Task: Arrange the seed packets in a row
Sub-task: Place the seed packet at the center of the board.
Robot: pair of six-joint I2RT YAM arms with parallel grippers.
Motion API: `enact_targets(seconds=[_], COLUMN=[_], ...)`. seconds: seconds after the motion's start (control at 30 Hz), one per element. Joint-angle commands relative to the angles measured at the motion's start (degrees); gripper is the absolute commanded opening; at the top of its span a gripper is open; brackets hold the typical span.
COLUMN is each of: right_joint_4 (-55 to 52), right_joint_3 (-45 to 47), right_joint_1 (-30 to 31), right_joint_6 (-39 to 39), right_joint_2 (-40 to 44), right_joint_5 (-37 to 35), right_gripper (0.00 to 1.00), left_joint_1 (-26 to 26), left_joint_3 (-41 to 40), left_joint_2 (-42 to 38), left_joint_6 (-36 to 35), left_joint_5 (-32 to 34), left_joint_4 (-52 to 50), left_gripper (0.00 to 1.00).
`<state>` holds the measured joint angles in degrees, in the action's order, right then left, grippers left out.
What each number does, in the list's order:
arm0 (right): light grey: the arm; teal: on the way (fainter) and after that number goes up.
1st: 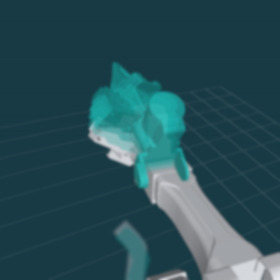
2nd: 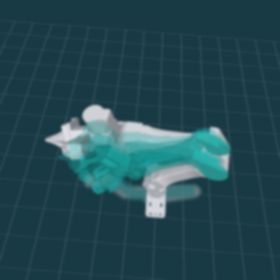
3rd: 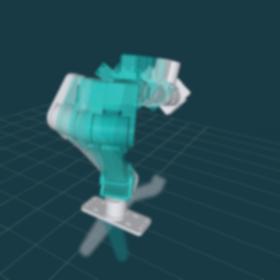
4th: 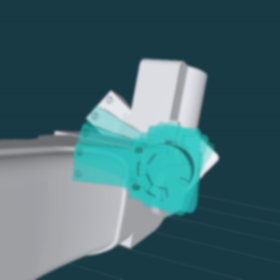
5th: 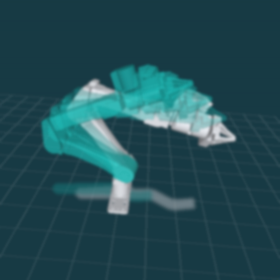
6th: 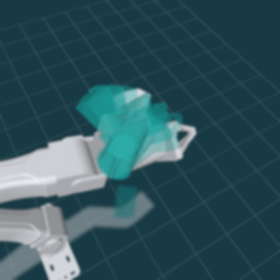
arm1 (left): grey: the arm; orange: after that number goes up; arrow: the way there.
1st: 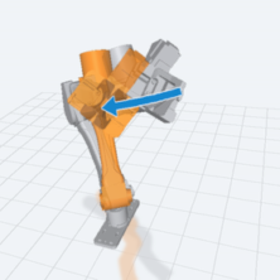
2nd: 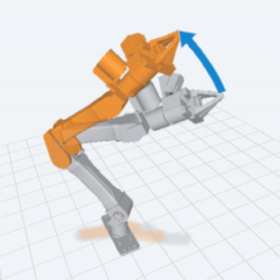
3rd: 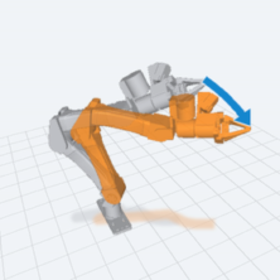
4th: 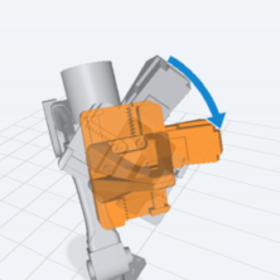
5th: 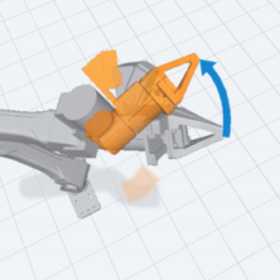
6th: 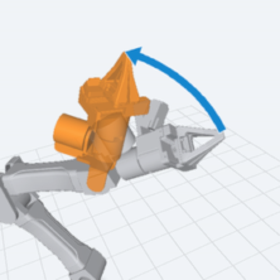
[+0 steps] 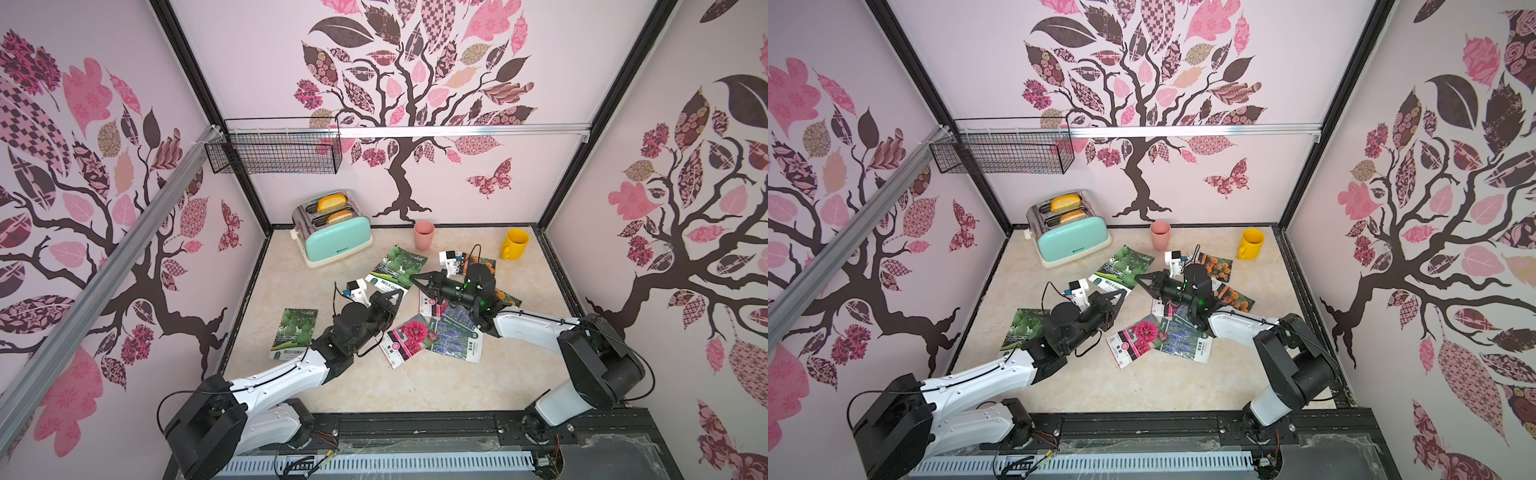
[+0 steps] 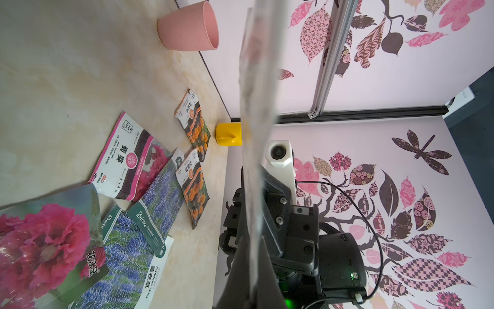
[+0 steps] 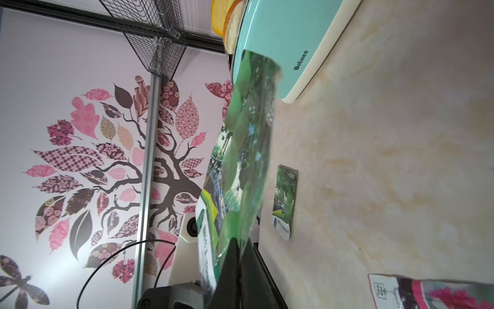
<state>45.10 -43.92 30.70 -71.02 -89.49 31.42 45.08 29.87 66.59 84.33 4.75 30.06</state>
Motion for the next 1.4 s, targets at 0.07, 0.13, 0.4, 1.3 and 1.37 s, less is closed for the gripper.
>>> enact_targets(seconds=[0.07,0.13,0.4,1.3,1.37], right_joint_4=[-7.07,-10.62,-19.22,-12.31,-12.19], right_joint_3=[-2.09,-1.78,-1.75,-16.67,-17.27], right_joint_1=[0.5,0.5,0.59,22.95,23.31], right_joint_6=[9.3,13.19,23.3,10.82,9.94], right_joint_2=[2.53,3.33,1.04,-27.53,-28.9], right_joint_5=[-3.74,-4.89,-4.4,-7.28,-7.43], right_gripper=[0.0,0.0,0.0,0.0,0.0], left_joint_1=[0.06,-0.16,-3.84,-44.82,-45.12], left_joint_3=[0.39,-0.52,5.1,3.88,3.63], left_joint_2=[-4.43,-8.01,-22.27,-27.33,-27.2], left_joint_6=[-3.7,-5.1,-24.74,-35.11,-35.12], left_joint_5=[-4.93,-5.9,-8.12,-28.46,-28.42], left_joint_4=[-9.66,-16.06,-55.21,-63.64,-63.26], left_gripper=[0.09,0.18,0.78,0.72,0.71])
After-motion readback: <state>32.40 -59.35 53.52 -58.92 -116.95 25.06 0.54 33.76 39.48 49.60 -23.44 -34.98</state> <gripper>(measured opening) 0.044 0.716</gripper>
